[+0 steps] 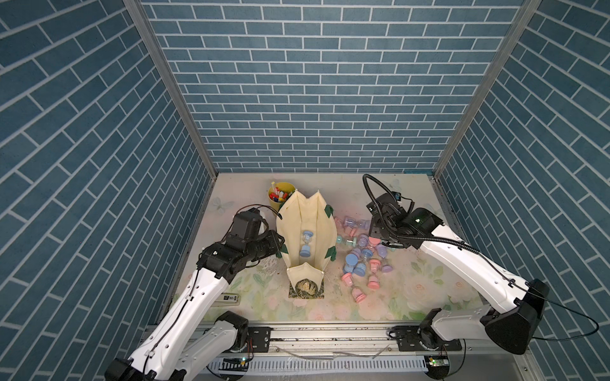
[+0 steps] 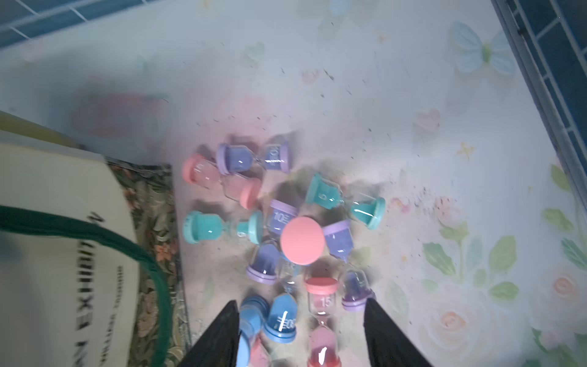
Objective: Put the hourglass into the canvas bag
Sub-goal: Pick up the hourglass from the center of the board.
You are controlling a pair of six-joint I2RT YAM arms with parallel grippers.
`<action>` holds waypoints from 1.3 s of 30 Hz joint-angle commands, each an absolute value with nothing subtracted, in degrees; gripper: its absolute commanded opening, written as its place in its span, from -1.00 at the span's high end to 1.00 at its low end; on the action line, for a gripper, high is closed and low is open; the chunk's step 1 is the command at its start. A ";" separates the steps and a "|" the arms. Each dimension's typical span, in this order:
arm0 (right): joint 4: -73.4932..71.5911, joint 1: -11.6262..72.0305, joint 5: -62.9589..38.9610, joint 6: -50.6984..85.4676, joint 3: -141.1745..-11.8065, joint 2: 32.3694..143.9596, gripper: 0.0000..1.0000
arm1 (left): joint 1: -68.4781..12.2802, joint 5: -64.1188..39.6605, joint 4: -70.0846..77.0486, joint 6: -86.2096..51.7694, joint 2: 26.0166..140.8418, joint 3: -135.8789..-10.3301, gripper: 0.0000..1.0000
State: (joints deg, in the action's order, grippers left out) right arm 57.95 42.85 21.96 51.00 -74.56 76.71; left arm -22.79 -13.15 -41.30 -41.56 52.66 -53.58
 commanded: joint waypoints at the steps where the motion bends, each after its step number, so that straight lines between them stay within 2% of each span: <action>1: 61.52 40.51 15.61 51.28 -71.49 77.09 -0.24 | -22.41 -13.79 -40.86 -41.01 51.98 -53.61 0.30; 5: 59.81 36.98 9.74 47.43 -68.99 79.46 -0.21 | -22.34 -14.05 -41.42 -40.55 52.60 -53.72 0.33; 13: 54.35 34.10 4.86 39.95 -70.34 85.06 -0.30 | -22.32 -12.76 -43.28 -39.35 52.10 -54.22 0.33; 25: 52.50 32.56 6.78 37.76 -73.40 92.52 -0.34 | -22.32 -12.36 -43.42 -38.94 52.45 -53.48 0.33; 33: 51.60 31.77 5.54 34.75 -74.95 95.44 -0.27 | -22.37 -12.56 -43.18 -38.73 52.36 -52.93 0.33; 39: 50.64 31.76 5.80 34.09 -74.63 96.04 -0.07 | -22.32 -12.82 -42.89 -38.94 52.51 -52.43 0.33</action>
State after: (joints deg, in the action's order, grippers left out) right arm 50.48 31.92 5.63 35.27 -73.56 95.48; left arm -22.74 -12.95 -42.57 -39.64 52.51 -53.23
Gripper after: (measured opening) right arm 0.541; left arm 0.335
